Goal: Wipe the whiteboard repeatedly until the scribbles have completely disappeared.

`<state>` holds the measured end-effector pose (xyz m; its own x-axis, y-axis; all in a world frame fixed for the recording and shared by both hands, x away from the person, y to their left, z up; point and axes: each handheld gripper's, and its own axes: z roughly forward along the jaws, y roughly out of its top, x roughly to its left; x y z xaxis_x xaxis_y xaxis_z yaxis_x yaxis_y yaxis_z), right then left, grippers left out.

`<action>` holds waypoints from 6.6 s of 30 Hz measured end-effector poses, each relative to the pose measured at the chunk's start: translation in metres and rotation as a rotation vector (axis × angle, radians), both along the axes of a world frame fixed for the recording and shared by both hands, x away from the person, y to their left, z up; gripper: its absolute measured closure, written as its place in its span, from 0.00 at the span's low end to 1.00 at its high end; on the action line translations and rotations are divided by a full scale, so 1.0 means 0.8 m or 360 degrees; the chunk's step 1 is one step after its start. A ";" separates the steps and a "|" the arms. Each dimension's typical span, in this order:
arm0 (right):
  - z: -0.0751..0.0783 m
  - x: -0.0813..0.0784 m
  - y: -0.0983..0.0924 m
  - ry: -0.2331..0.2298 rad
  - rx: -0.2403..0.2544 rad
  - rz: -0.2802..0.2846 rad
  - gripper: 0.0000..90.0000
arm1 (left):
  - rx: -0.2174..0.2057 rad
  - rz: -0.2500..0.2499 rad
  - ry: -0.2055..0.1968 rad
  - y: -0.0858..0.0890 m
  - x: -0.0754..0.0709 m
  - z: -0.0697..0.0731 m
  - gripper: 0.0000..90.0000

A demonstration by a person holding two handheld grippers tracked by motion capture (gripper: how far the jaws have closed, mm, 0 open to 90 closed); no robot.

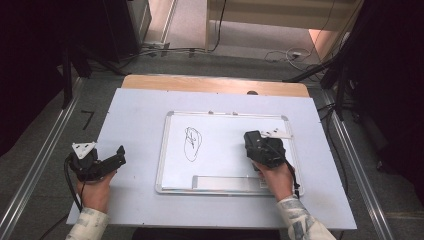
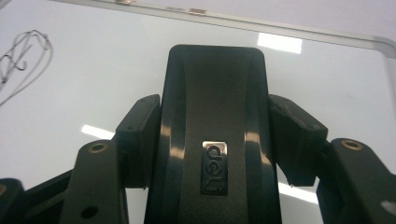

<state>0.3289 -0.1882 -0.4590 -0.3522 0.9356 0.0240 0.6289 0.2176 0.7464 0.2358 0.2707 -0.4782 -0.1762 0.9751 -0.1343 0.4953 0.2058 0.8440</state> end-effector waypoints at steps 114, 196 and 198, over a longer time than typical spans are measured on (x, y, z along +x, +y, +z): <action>-0.039 0.053 0.212 0.0028 -0.0105 0.0286 0.42 | -0.0009 -0.0044 0.0012 -0.003 0.004 -0.002 0.02; -0.035 0.116 0.219 0.0072 -0.0072 0.0171 0.41 | -0.0023 -0.0031 0.0011 0.003 -0.002 -0.002 0.02; -0.035 0.120 0.213 0.0074 -0.0065 0.0153 0.41 | -0.0022 -0.0032 0.0017 0.002 -0.001 -0.002 0.02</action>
